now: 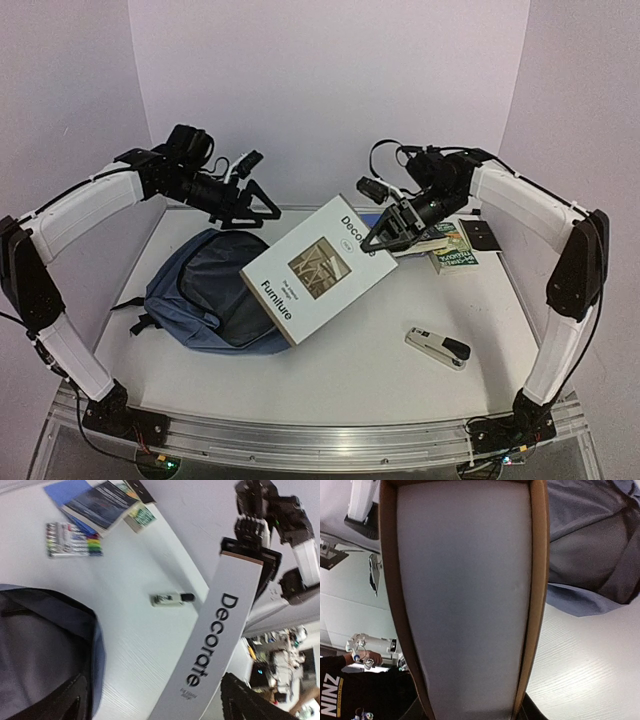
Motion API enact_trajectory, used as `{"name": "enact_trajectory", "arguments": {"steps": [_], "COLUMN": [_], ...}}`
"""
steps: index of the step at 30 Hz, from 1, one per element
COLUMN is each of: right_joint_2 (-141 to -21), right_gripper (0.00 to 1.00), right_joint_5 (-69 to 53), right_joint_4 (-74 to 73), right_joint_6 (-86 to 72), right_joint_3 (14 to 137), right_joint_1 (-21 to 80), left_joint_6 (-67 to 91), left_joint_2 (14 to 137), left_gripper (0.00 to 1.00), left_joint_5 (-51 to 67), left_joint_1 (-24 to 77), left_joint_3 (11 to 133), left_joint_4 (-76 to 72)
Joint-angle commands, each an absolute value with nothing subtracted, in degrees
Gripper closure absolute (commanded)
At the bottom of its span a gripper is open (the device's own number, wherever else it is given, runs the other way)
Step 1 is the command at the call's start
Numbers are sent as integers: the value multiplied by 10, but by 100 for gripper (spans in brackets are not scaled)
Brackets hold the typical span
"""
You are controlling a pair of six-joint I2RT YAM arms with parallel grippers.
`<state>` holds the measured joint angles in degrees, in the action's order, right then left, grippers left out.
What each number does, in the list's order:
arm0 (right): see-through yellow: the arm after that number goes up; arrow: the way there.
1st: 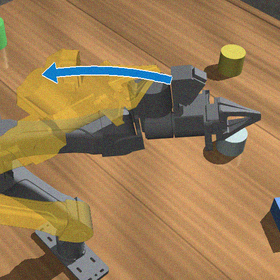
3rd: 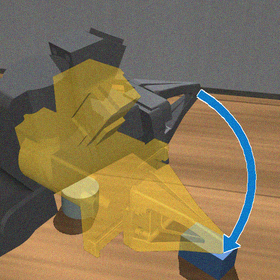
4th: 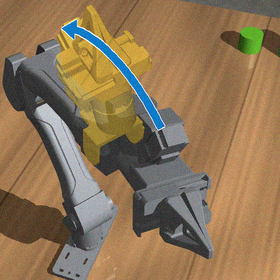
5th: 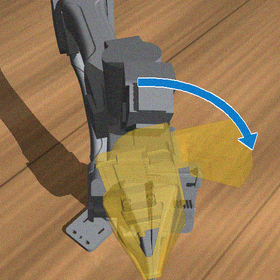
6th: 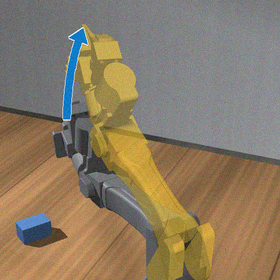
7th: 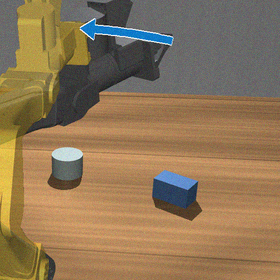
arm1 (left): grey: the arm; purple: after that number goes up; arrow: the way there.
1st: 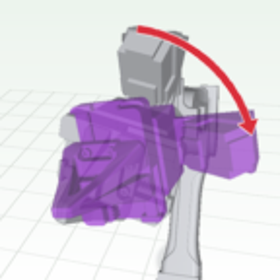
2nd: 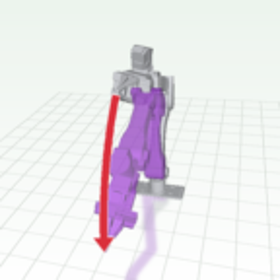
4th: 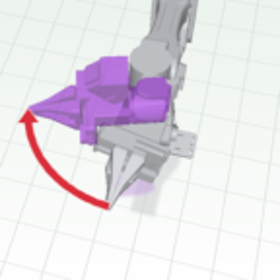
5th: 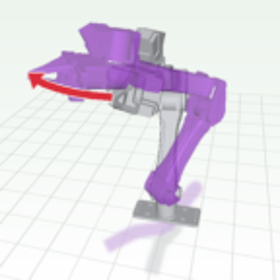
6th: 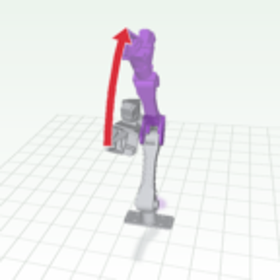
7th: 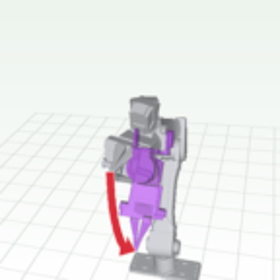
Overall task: Pack the student bag
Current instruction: Pick up the book from the center of the board, then place the book in the student bag.
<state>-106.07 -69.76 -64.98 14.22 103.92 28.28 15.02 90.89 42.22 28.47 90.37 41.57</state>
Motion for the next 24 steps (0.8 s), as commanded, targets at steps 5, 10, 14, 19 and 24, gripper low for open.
{"name": "enact_trajectory", "arguments": {"steps": [5, 10, 14, 19, 24], "right_joint_2": [-938, -907, -895, -878, -875], "right_gripper": [79, 81, 81, 82, 81], "right_joint_5": [-536, -454, -431, -416, -425], "right_joint_4": [-272, -140, -118, -89, -64], "right_joint_6": [-213, -328, -346, -362, -365], "right_joint_3": [902, 820, 777, 731, 711], "right_joint_1": [209, 208, 207, 208, 208], "left_joint_6": [155, 126, 128, 135, 163], "left_joint_2": [913, 1011, 1050, 1104, 1164], "left_gripper": [0, 26, 47, 47, 43], "left_joint_5": [104, 67, 35, 5, -65], "left_joint_1": [275, 284, 291, 308, 328], "left_joint_3": [961, 1022, 1001, 1014, 1032], "left_joint_4": [504, 637, 648, 653, 656]}}
